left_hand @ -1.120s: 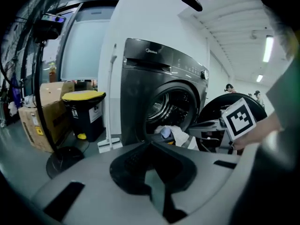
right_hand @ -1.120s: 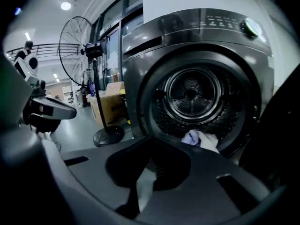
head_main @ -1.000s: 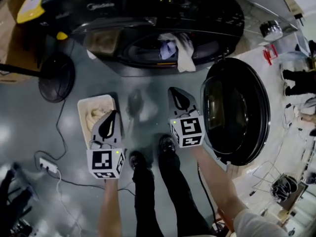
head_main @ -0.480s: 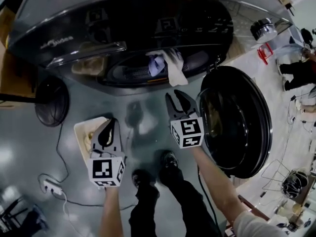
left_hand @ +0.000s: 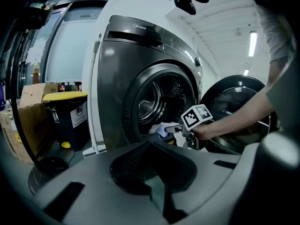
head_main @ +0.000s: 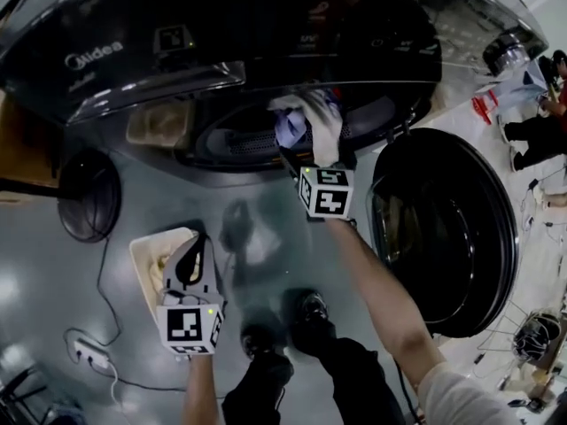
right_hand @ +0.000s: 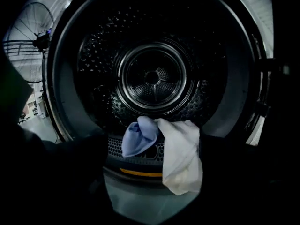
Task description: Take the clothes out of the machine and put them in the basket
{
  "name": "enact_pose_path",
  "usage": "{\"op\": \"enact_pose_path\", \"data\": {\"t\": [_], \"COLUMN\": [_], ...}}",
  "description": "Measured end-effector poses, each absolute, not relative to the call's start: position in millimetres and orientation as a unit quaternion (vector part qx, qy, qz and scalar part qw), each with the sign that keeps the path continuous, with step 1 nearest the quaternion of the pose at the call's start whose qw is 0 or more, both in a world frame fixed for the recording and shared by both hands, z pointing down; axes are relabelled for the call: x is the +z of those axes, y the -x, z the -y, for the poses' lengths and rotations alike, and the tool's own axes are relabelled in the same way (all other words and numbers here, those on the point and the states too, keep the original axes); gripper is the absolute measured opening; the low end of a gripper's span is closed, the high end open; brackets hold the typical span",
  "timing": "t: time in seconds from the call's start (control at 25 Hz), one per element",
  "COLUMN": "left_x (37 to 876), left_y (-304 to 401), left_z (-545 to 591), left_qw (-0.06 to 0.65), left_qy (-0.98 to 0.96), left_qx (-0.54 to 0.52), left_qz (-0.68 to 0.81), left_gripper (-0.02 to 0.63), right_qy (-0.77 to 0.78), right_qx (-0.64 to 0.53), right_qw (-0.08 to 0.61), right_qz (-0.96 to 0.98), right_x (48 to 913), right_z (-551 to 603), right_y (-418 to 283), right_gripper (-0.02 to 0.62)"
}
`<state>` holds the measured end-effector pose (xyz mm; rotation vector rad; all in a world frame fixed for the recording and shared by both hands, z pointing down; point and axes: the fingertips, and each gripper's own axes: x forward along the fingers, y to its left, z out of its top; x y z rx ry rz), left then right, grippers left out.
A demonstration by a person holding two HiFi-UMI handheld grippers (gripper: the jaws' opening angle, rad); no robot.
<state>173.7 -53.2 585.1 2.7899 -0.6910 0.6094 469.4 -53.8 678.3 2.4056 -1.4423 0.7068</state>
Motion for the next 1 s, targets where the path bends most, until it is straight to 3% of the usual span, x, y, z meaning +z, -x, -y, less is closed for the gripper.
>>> {"op": "enact_pose_path", "data": {"t": [0.72, 0.92, 1.0], "left_x": [604, 609, 609], "left_y": [-160, -159, -158], "left_z": [78, 74, 75], "left_qw": [0.089, 0.093, 0.092], "left_qy": [-0.943, -0.944, -0.944], "left_qx": [0.198, 0.197, 0.195], "left_qz": [0.252, 0.249, 0.251], "left_gripper": [0.018, 0.018, 0.018], "right_qy": [-0.833, -0.817, -0.814], "right_qx": [0.265, 0.239, 0.23], "right_qw": [0.178, 0.216, 0.224], "right_qz": [0.452, 0.479, 0.483], "right_x": [724, 722, 719], "right_z": [77, 84, 88], "right_y": [-493, -471, -466], "right_gripper": [0.561, 0.314, 0.268]}}
